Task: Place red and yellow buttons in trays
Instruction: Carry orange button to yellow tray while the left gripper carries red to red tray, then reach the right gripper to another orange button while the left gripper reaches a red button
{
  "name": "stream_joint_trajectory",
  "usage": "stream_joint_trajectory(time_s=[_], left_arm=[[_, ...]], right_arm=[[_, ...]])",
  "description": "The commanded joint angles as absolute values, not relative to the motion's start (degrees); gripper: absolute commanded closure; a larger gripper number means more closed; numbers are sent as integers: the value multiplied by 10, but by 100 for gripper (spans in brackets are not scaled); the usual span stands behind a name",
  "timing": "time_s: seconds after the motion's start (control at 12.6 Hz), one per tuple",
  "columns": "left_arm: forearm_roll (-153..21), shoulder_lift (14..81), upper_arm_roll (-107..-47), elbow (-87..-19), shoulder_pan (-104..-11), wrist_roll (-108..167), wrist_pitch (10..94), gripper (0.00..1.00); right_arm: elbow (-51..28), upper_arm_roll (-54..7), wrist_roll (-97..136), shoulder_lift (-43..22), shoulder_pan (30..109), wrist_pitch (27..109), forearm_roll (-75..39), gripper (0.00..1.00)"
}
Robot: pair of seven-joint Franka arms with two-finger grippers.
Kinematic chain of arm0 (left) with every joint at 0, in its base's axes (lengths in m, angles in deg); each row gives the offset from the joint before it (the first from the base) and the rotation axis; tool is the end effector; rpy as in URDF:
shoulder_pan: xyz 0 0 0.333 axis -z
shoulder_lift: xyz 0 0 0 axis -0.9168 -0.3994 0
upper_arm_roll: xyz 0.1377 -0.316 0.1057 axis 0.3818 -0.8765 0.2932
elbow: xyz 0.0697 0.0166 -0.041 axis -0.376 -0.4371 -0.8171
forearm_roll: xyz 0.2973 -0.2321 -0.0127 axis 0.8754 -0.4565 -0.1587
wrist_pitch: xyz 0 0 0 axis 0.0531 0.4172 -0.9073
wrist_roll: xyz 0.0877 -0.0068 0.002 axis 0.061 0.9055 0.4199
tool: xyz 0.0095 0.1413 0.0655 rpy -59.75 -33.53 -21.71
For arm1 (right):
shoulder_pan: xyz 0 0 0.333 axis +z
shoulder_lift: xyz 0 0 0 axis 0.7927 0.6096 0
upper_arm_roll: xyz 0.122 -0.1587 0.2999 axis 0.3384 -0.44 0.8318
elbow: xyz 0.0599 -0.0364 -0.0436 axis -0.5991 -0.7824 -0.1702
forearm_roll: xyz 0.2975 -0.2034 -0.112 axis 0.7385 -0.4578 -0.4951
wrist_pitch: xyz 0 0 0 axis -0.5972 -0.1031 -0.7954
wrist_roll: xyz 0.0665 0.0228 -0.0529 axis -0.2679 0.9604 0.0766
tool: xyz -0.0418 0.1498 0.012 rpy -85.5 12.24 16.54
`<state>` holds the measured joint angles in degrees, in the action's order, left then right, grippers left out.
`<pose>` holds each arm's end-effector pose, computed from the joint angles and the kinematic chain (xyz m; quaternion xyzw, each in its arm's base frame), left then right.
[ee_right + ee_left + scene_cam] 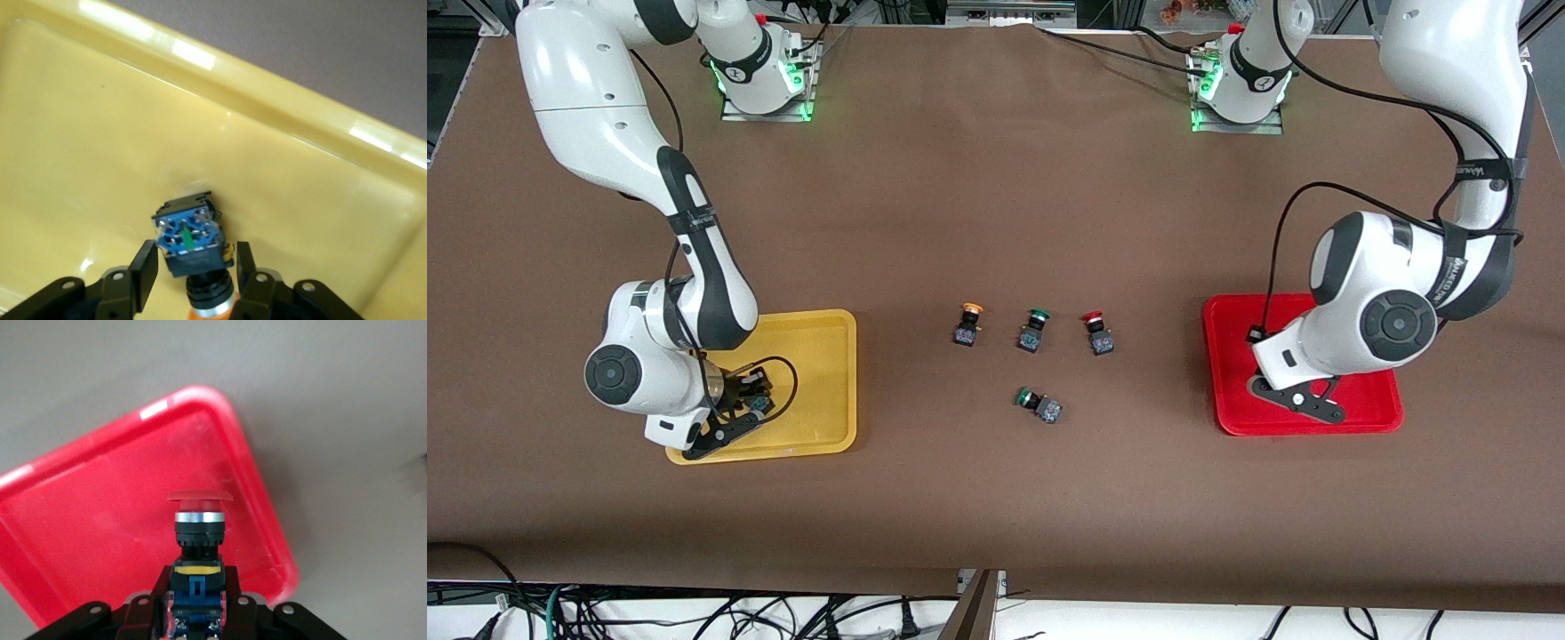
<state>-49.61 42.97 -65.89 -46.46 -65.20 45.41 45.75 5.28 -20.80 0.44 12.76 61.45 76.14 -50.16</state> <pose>0.6545 -0.0721 0.3037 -0.9777 0.1787 0.1062 0.0279 0.7245 0.0903 0.1913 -0.9684 -0.2449 0.0424 0.0220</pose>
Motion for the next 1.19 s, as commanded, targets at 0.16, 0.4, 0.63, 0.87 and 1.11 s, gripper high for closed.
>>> stream_joint_trajectory(time_s=[0.16, 0.4, 0.63, 0.87, 1.11], left_arm=[[-487, 451, -664, -641, -686, 458, 692, 98], [-488, 445, -664, -645, -686, 458, 696, 80], [-488, 454, -664, -642, -687, 455, 689, 0], [-492, 483, -669, -620, -681, 448, 644, 0], [-540, 493, -719, -589, -680, 391, 573, 0]], right_arm=[[70, -162, 103, 101, 623, 698, -466, 14], [78, -122, 262, 100, 662, 692, -467, 14], [92, -116, 476, 103, 751, 703, -469, 14], [86, -117, 642, 122, 820, 775, -474, 14], [78, -119, 688, 137, 843, 811, -476, 14]])
